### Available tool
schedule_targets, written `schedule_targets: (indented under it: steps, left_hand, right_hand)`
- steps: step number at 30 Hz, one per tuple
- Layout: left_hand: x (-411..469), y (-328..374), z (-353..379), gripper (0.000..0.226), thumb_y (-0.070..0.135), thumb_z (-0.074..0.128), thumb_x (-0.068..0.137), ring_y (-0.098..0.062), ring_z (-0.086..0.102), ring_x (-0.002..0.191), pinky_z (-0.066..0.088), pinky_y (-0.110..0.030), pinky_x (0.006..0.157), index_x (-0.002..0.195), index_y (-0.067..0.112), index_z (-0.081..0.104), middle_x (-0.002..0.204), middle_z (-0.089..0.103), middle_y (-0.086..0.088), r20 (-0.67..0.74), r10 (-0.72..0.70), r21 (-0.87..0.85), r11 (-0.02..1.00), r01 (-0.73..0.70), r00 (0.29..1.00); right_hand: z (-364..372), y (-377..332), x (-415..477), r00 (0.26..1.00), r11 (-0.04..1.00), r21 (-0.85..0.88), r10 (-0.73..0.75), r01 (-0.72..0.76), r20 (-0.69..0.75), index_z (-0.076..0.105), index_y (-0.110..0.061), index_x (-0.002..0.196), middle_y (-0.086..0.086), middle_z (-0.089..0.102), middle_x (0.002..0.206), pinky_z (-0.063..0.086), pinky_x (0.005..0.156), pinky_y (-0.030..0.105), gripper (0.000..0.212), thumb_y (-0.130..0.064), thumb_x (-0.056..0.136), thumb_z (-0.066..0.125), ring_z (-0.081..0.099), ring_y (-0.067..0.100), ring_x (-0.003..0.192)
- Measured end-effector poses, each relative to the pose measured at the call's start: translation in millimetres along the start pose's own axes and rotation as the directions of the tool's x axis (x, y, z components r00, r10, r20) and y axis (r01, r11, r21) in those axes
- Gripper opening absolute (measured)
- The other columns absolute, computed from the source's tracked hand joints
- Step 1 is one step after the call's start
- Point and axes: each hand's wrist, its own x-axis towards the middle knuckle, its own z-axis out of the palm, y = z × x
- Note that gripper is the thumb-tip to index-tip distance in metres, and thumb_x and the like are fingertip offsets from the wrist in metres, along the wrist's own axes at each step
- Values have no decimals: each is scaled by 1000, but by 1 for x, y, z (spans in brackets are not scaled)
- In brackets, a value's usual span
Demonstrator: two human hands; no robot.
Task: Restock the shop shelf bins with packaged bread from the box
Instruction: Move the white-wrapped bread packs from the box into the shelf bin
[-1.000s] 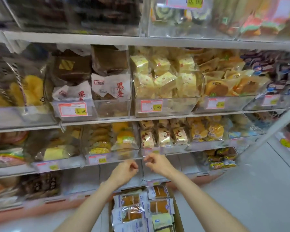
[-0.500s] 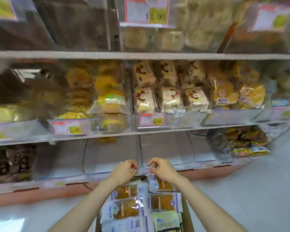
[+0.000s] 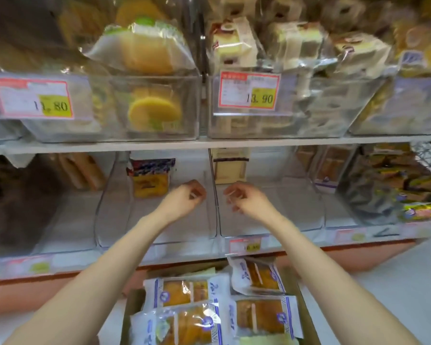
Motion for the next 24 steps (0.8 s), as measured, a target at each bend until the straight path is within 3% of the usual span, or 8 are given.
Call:
schedule_targets:
  steps: [4,11,15,18,21,24]
  left_hand:
    - [2,-5,8,17,11,54,90,-21,62,96,45,-25,80,103,8,65,105,66,-6,-82,71,-7,997,-72,994]
    - [-19,-5,11,17,12,58,89,-16,62,88,48,-27,81,103,8,66,100,68,-4,-179,156,-18,987,-162,971]
    - [-51,0,12,14,16,59,90,-11,59,84,47,-25,78,102,11,64,93,64,3,-184,161,-71,982,-177,970]
    - [-81,-2,22,11,17,59,90,-10,58,83,46,-23,76,99,14,64,90,63,5,-132,166,-75,981,-176,977]
    - [-107,-14,43,7,20,59,91,-12,61,83,45,-21,73,97,18,62,92,64,6,-15,136,-58,989,-137,991]
    - [-130,-28,60,7,20,58,91,-10,61,83,46,-18,73,96,21,62,91,63,8,75,90,-71,994,-84,993]
  right_hand:
    - [5,6,5,998,998,-39,-54,53,-21,60,-17,97,8,63,92,40,47,6,16,-3,91,54,53,8,65]
    - [10,-4,-20,982,988,-70,-146,139,-119,66,-11,101,14,70,91,45,48,13,19,-4,89,53,60,17,61]
    - [16,-10,-51,966,972,-47,-234,231,-113,64,-23,92,-4,66,80,47,57,16,13,-11,90,59,56,-4,57]
    - [25,-5,-75,971,973,-56,-226,222,-81,64,-25,91,-9,65,80,49,65,20,14,-13,89,59,56,-1,63]
    - [34,7,-98,983,982,-58,-179,178,-28,64,-23,93,-6,64,75,49,57,17,12,-12,90,59,58,5,61]
    - [40,23,-117,990,986,-87,-142,142,6,64,-19,97,1,64,85,48,58,17,11,-13,92,57,59,10,67]
